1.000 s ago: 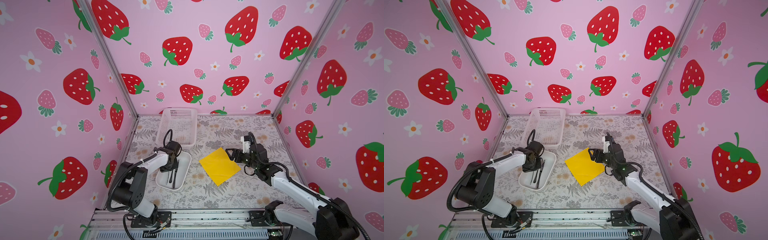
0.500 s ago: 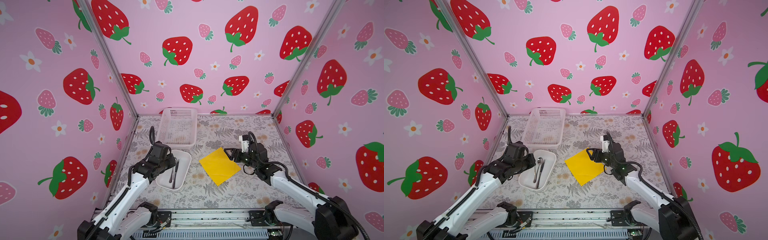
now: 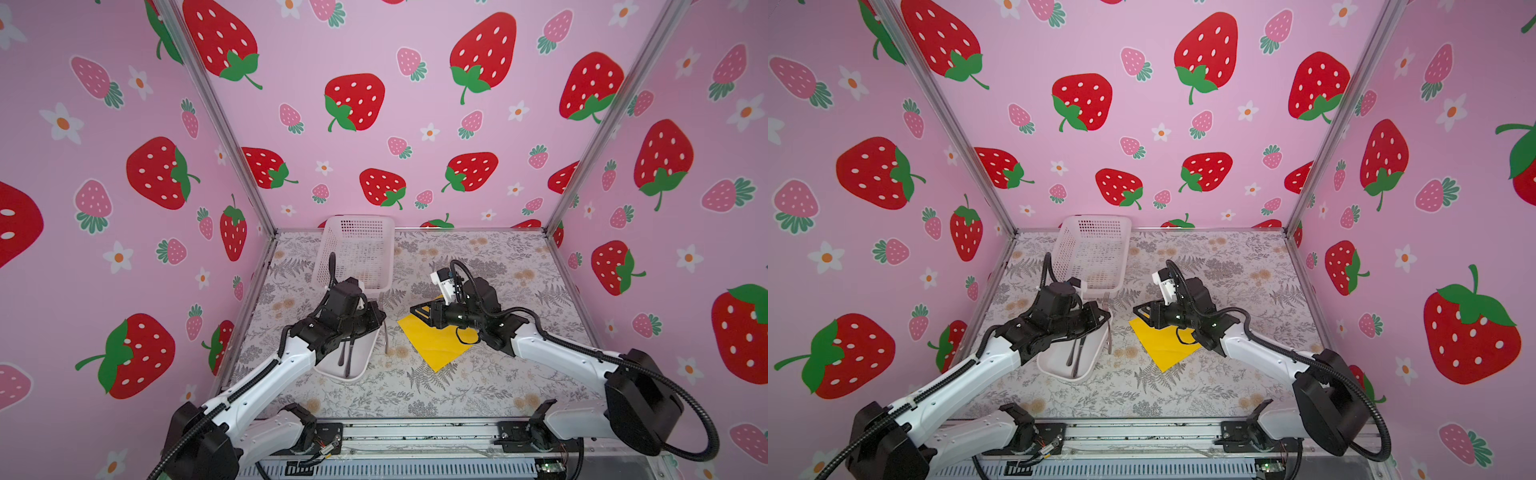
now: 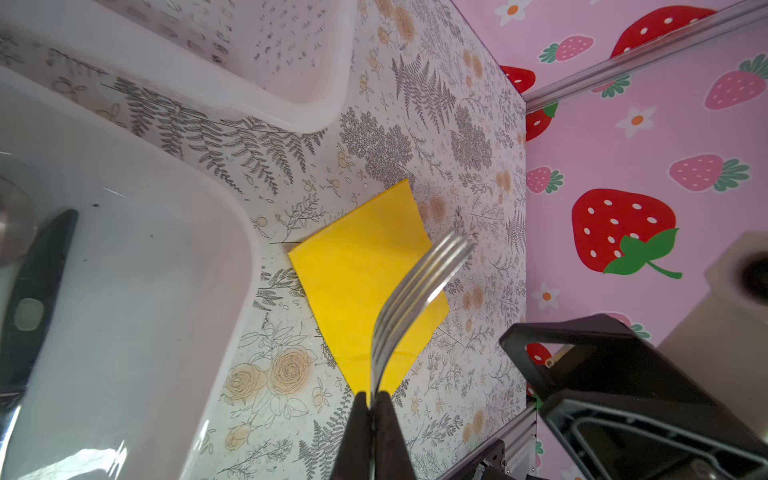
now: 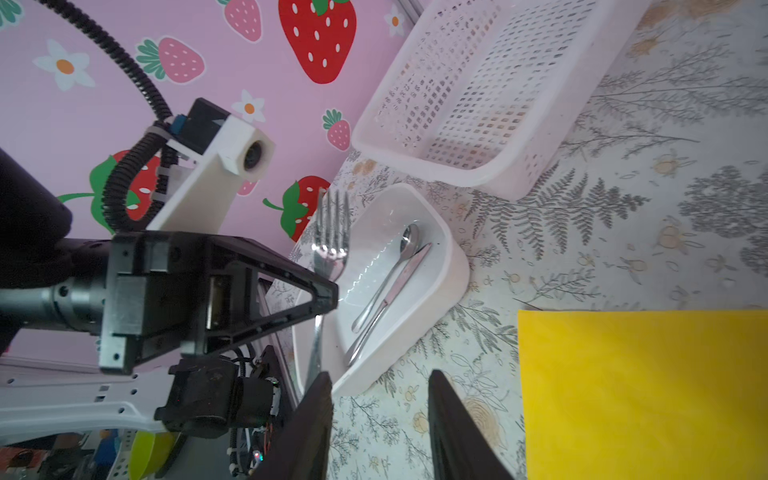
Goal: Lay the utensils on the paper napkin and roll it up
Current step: 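Carry the fork toward the right gripper and grasp it with the right gripper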
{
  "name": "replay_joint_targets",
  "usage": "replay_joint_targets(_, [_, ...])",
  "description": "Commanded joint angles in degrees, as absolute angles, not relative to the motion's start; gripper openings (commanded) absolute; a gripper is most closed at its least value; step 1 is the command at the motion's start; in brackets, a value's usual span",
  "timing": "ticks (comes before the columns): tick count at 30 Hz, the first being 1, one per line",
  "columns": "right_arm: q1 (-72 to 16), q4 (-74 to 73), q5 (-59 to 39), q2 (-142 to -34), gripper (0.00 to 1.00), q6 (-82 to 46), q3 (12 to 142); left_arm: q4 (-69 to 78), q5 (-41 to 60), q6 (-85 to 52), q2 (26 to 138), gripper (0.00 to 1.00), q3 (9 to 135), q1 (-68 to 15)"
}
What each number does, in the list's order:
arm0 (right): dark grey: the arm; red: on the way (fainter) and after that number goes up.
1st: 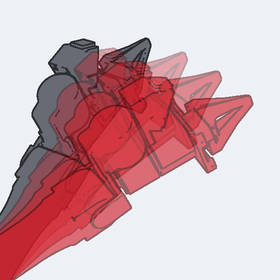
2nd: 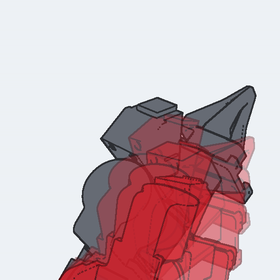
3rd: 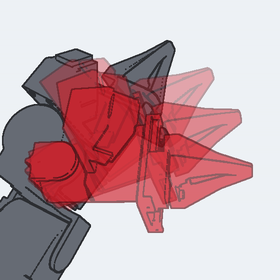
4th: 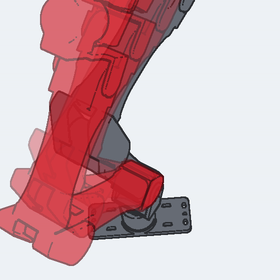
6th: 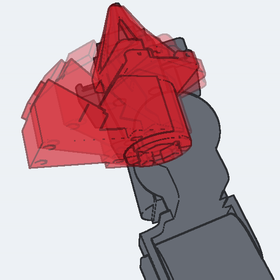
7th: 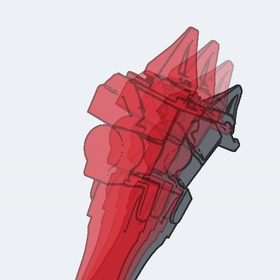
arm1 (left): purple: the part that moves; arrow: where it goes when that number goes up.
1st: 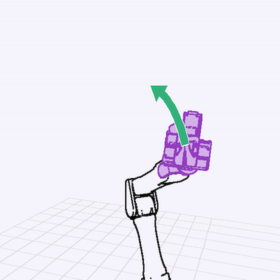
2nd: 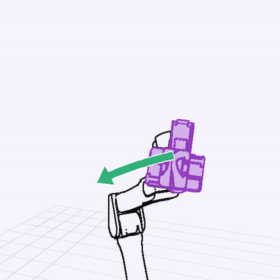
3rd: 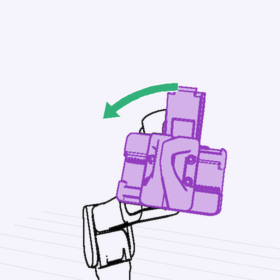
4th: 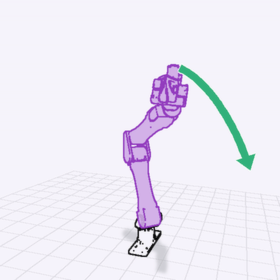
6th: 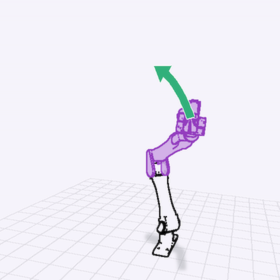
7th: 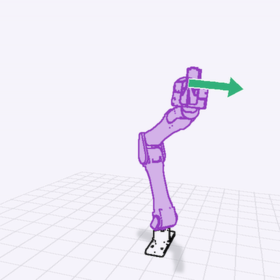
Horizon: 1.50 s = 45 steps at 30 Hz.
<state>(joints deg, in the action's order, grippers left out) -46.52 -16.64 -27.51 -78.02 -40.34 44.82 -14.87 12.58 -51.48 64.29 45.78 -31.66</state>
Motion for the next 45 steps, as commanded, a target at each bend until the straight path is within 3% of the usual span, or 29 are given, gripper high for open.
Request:
replay_joint_targets(1, [-48.39, -16.72, -27.92, -79.77, 0.37, -39.77, 46.98, -9.8, 11.92, -53.89, 65.65, 0.0, 49.66, -33.24])
replay_joint_targets(18, [-52.61, -17.32, -27.4, -86.37, 0.28, -40.07, 51.76, -7.02, 11.52, -56.66, 67.65, 0.0, 50.13, -34.84])
replay_joint_targets(30, [-52.73, -17.27, -22.98, -86.78, 0.03, -40.96, 52.29, -6.87, 11.31, -56.6, 67.32, 0.0, 49.52, -35.06])
replay_joint_targets(35, [-52.67, -16.63, -21.96, -85.74, 0.0, -40.52, 51.69, -6.37, 11.98, -56.43, 67.82, 0.04, 49.22, -35.05])
replay_joint_targets(40, [-52.63, -12.73, -17.53, -84.57, 0.0, -39.01, 51.15, -5.79, 13.58, -56.27, 69.04, 0.3, 49.76, -35.07])
replay_joint_targets(45, [-52.53, -8.65, -12.4, -83.6, 0.0, -37.88, 50.21, -6.36, 12.74, -56.34, 68.93, 0.37, 49.47, -34.98])
